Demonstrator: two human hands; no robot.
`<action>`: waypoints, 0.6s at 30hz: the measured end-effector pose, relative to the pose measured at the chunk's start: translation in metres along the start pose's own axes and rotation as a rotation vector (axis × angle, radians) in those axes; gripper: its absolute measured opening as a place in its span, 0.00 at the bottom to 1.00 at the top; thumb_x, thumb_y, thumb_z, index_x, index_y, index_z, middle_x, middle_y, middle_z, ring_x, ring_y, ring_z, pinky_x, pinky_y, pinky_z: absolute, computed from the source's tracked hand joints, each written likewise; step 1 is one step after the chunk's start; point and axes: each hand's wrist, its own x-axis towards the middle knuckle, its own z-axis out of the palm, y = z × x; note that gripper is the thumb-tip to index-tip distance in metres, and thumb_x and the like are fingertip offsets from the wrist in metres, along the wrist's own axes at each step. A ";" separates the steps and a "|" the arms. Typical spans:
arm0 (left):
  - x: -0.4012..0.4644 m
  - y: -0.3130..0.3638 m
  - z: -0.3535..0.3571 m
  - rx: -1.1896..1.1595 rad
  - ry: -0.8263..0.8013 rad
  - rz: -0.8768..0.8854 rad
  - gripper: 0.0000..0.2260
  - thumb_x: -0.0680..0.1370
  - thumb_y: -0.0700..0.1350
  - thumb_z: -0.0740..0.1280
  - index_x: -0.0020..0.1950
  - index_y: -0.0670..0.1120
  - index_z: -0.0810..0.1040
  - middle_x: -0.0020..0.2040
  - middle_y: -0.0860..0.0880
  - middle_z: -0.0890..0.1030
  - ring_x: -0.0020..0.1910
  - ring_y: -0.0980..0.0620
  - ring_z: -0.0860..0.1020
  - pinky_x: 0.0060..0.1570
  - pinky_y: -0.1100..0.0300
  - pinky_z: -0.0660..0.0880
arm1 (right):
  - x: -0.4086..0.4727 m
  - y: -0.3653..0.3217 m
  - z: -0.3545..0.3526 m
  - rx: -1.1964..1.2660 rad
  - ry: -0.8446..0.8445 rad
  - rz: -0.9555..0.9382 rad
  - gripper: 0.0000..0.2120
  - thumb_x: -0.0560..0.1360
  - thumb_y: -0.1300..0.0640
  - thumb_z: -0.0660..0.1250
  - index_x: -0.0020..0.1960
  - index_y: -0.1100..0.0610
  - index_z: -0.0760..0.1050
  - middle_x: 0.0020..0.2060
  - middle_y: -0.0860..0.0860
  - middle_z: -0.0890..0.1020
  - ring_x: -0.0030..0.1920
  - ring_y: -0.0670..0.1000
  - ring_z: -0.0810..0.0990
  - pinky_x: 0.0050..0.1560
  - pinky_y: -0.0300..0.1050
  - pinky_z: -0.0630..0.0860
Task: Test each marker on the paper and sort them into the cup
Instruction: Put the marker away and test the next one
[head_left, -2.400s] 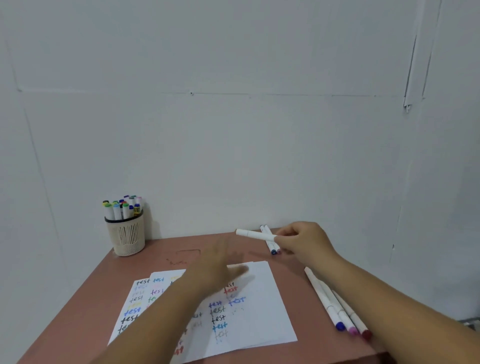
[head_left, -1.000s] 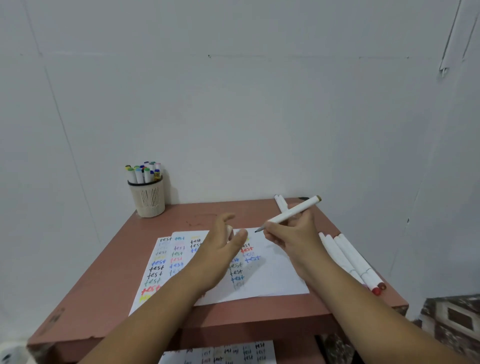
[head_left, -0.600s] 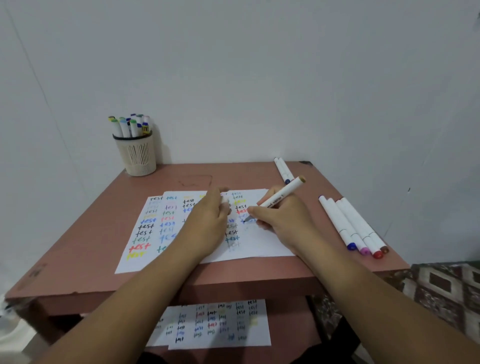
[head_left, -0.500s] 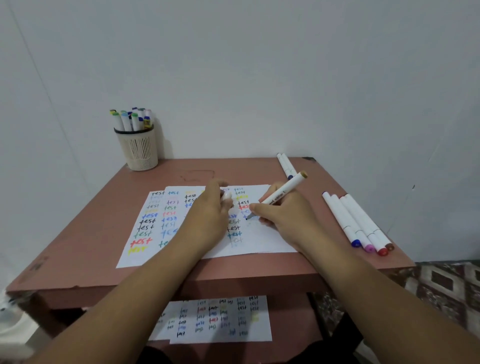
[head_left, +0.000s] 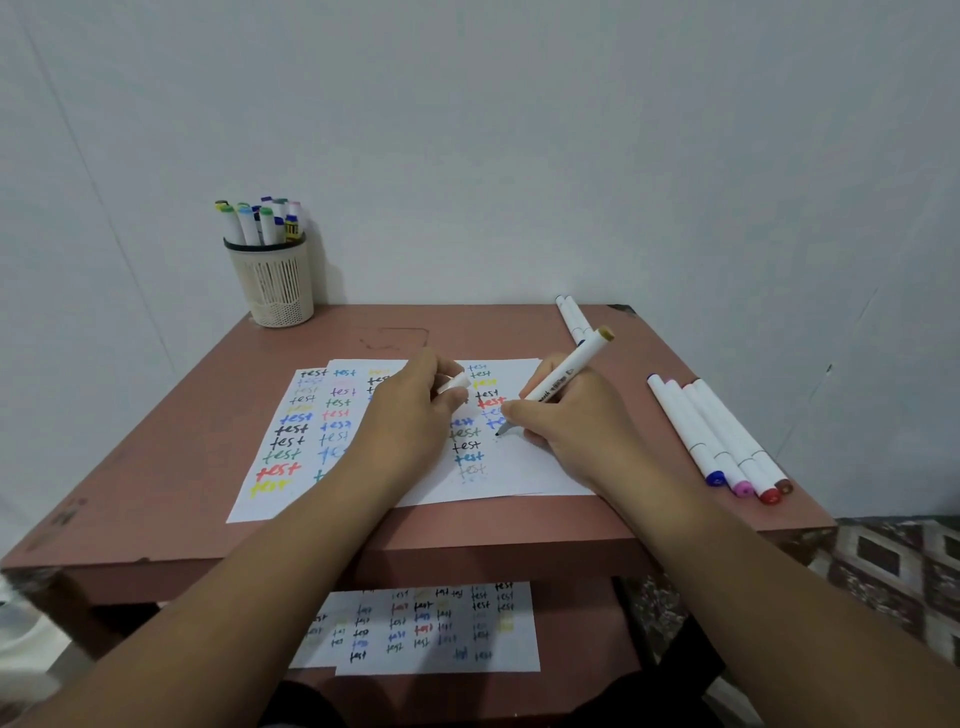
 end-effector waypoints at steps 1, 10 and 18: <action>0.000 0.000 0.000 -0.005 0.000 -0.003 0.04 0.82 0.48 0.66 0.56 0.53 0.76 0.50 0.55 0.79 0.50 0.57 0.76 0.43 0.68 0.67 | 0.001 0.001 -0.001 -0.003 0.017 -0.002 0.13 0.73 0.61 0.78 0.38 0.55 0.74 0.30 0.51 0.79 0.29 0.47 0.79 0.33 0.44 0.78; -0.001 0.000 -0.001 -0.006 -0.007 0.028 0.03 0.81 0.47 0.67 0.54 0.54 0.77 0.52 0.54 0.79 0.51 0.57 0.76 0.46 0.67 0.68 | 0.001 0.003 -0.001 -0.023 0.042 -0.001 0.12 0.73 0.60 0.77 0.38 0.56 0.74 0.31 0.51 0.80 0.32 0.49 0.81 0.35 0.48 0.81; -0.001 0.000 -0.001 0.011 0.000 0.035 0.02 0.81 0.48 0.67 0.53 0.54 0.78 0.49 0.58 0.77 0.47 0.61 0.74 0.43 0.70 0.66 | 0.002 0.006 -0.002 -0.061 0.045 0.000 0.13 0.72 0.59 0.77 0.37 0.53 0.73 0.28 0.48 0.78 0.29 0.49 0.79 0.34 0.48 0.78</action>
